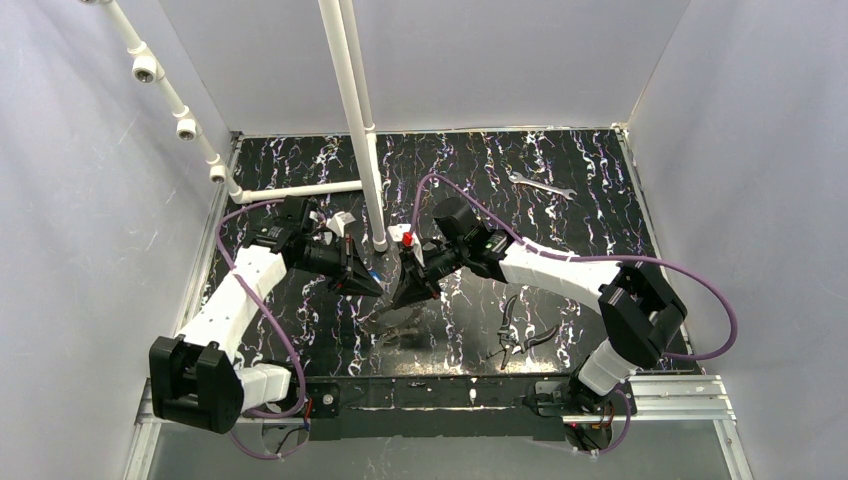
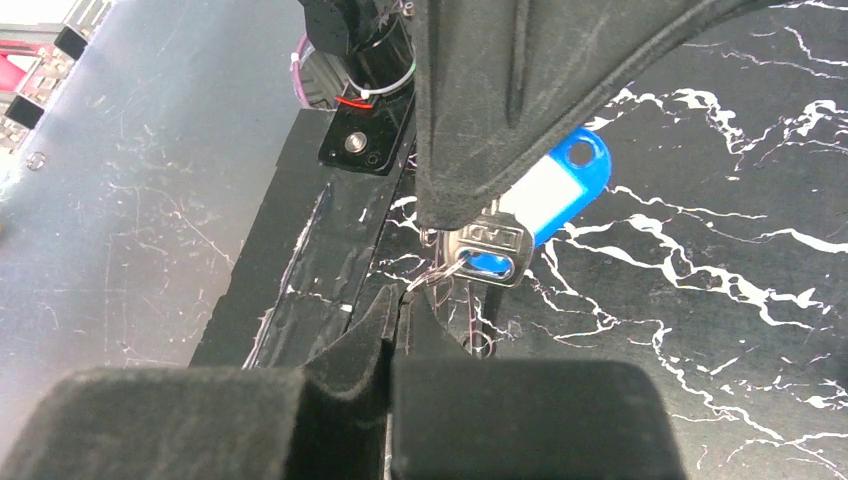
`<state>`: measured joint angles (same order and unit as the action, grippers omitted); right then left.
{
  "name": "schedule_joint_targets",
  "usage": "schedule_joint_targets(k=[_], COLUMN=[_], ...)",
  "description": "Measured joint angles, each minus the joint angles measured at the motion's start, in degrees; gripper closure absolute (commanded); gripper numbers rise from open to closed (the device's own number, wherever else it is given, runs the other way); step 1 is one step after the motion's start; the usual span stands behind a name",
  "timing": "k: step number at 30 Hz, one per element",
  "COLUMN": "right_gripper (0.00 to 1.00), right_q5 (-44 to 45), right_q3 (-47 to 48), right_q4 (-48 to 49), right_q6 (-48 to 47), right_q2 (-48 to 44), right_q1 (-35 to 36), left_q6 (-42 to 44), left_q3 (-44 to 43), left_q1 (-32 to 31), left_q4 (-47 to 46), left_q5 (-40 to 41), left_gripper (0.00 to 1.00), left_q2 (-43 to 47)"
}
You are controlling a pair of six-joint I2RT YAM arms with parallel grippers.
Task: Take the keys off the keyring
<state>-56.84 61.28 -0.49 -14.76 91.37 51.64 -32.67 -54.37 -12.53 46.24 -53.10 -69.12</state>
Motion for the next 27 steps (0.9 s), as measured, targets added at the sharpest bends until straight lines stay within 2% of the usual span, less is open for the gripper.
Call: schedule_joint_targets(k=[7, 12, 14, 18, 27], right_gripper=[0.99, 0.66, 0.56, 0.43, 0.24], right_q5=[2.05, 2.08, 1.99, 1.22, -0.17], right_q3=[0.46, 1.11, 1.7, 3.85, 6.25], right_q4=[1.31, 0.09, -1.29, -5.53, -13.09], right_q6=[2.54, 3.61, 3.26, 1.7, -0.79], right_q2=[-0.02, -0.02, -0.02, -0.04, -2.45], right_q1=[0.17, 0.26, 0.55, 0.81, -3.08], left_q6=[-3.32, -3.76, -3.21, -1.09, 6.97], left_q3=[0.0, 0.0, -0.11, -1.53, -7.04], left_q1=[-0.57, -1.4, -1.68, -2.23, -6.12], left_q4=[-1.22, -1.6, -1.66, -1.03, 2.34], left_q5=[0.59, 2.16, 2.8, 4.48, 8.7], left_gripper=[1.0, 1.0, 1.0, 1.0, 1.0], left_q2=[3.23, 4.59, 5.18, 5.49, 5.46])
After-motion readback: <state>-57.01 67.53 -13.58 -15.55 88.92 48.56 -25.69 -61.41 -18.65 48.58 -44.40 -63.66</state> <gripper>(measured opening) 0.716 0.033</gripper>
